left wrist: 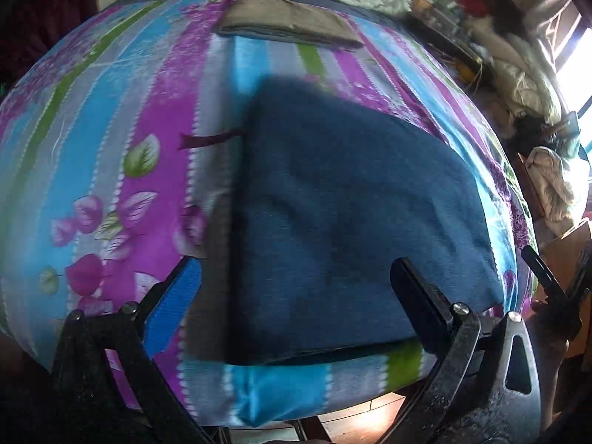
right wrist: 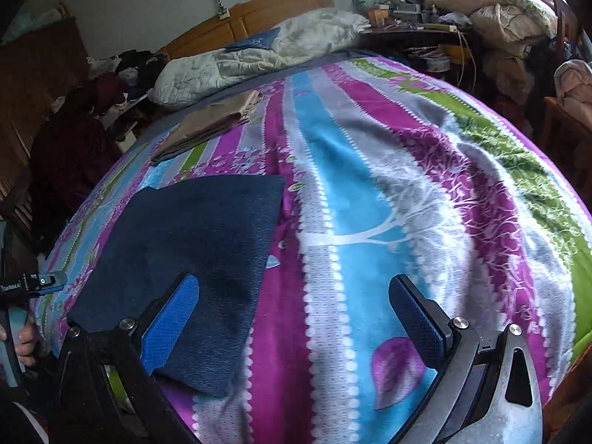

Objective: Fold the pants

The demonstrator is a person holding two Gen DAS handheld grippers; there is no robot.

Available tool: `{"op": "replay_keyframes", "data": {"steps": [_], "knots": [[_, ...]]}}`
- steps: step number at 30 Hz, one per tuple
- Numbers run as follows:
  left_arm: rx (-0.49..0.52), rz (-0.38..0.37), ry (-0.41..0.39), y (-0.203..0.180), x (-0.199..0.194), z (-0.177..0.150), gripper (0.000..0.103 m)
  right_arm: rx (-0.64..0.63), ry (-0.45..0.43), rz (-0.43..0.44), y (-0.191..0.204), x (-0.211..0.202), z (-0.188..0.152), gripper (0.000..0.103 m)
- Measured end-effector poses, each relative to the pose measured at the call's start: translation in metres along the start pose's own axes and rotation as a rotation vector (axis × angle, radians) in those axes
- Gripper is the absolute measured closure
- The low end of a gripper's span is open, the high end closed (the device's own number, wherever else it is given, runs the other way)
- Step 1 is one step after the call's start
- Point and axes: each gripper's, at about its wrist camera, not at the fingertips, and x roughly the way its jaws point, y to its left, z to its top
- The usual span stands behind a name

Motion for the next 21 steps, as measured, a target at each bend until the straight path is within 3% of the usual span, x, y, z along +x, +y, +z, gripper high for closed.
{"op": "replay_keyframes", "data": {"steps": [3, 8, 11, 13, 15, 19, 21], "knots": [[-0.032, 0.029, 0.004, 0.032, 0.000, -0.002, 0.001, 0.037, 0.053, 0.072, -0.002, 0.013, 0.000, 0.006], [-0.077, 0.028, 0.004, 0.043, -0.002, -0.008, 0.001, 0.111, 0.100, 0.109, -0.017, 0.022, 0.001, 0.017], [-0.077, 0.084, -0.019, 0.050, -0.011, -0.014, 0.002, 0.156, 0.091, 0.160, -0.022, 0.024, 0.003, 0.017], [-0.101, 0.075, 0.003, 0.054, -0.013, -0.017, 0.002, 0.192, 0.090, 0.180, -0.023, 0.028, 0.004, 0.017], [-0.127, 0.059, 0.011, 0.060, -0.018, -0.023, 0.002, 0.209, 0.108, 0.181, -0.021, 0.035, 0.005, 0.017], [-0.142, 0.146, -0.056, 0.080, -0.031, -0.038, 0.002, 0.217, 0.126, 0.167, -0.013, 0.043, 0.001, 0.017], [-0.195, 0.141, -0.066, 0.097, -0.032, -0.044, 0.002, 0.212, 0.133, 0.153, -0.009, 0.045, 0.001, 0.017]]}}
